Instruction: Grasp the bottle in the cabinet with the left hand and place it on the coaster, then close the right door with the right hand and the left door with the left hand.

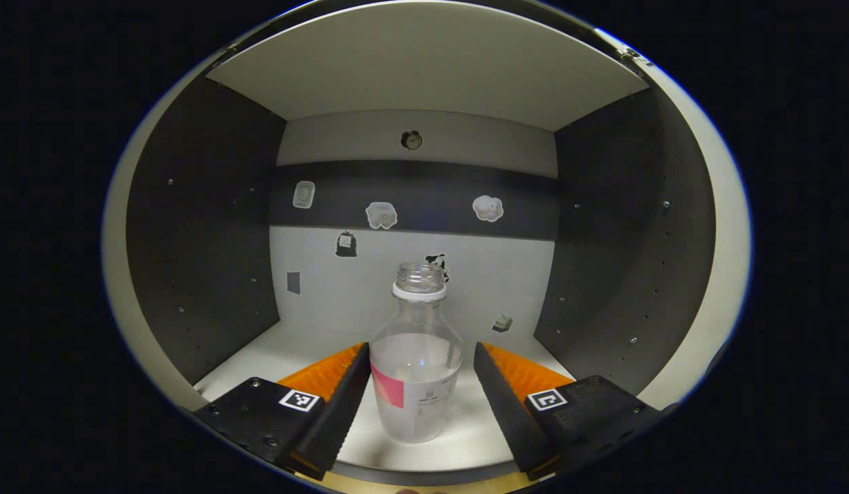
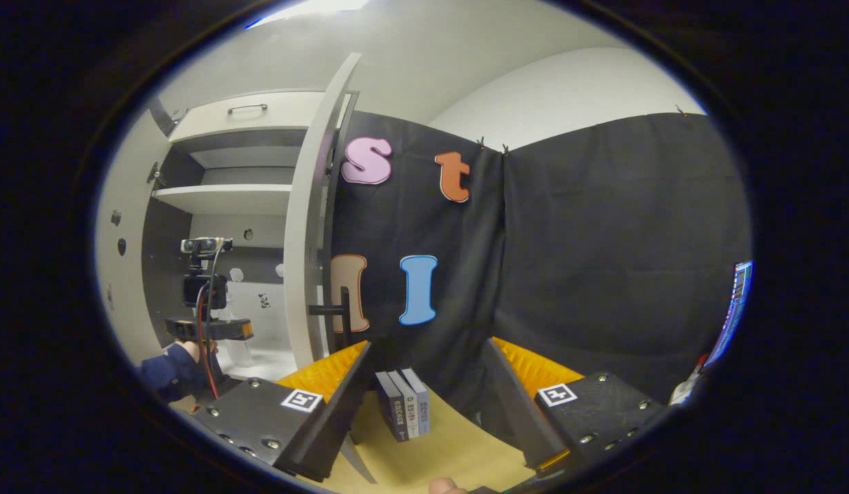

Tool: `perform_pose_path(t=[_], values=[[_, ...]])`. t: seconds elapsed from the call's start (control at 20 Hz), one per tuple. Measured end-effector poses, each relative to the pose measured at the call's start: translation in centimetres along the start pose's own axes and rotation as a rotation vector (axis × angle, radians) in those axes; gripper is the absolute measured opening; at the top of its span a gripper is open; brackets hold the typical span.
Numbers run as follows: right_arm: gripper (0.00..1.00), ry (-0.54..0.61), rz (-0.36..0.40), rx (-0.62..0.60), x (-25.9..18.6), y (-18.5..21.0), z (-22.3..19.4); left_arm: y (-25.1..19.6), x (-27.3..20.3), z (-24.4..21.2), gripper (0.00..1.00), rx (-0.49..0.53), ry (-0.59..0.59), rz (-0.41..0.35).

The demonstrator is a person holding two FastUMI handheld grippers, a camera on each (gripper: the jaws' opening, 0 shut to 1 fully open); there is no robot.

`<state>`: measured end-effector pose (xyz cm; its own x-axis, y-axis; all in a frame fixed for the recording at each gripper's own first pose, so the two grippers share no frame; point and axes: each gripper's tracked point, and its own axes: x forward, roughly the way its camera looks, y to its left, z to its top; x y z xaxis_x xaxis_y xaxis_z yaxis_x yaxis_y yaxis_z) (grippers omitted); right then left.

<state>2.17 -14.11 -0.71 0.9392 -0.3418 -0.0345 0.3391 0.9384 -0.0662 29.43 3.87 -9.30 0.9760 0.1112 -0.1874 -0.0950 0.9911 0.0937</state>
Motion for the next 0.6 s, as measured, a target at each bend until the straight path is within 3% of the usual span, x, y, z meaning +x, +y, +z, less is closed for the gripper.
perform_pose_path(t=[0.05, 0.25, 0.6], values=[[0.98, 0.004, 0.003, 0.002, 0.1, 0.0, -0.1, -0.1, 0.4, 0.0, 0.78, 0.004, -0.003, -0.004], [0.99, -0.001, 0.028, 0.015, 0.3, 0.2, 0.0, -0.8, -1.8, -0.1, 0.78, -0.014, 0.000, -0.059], [0.99, -0.024, 0.094, 0.031, -1.2, 1.0, 1.0, -1.5, -12.0, -0.8, 0.78, -0.009, -0.013, -0.195]])
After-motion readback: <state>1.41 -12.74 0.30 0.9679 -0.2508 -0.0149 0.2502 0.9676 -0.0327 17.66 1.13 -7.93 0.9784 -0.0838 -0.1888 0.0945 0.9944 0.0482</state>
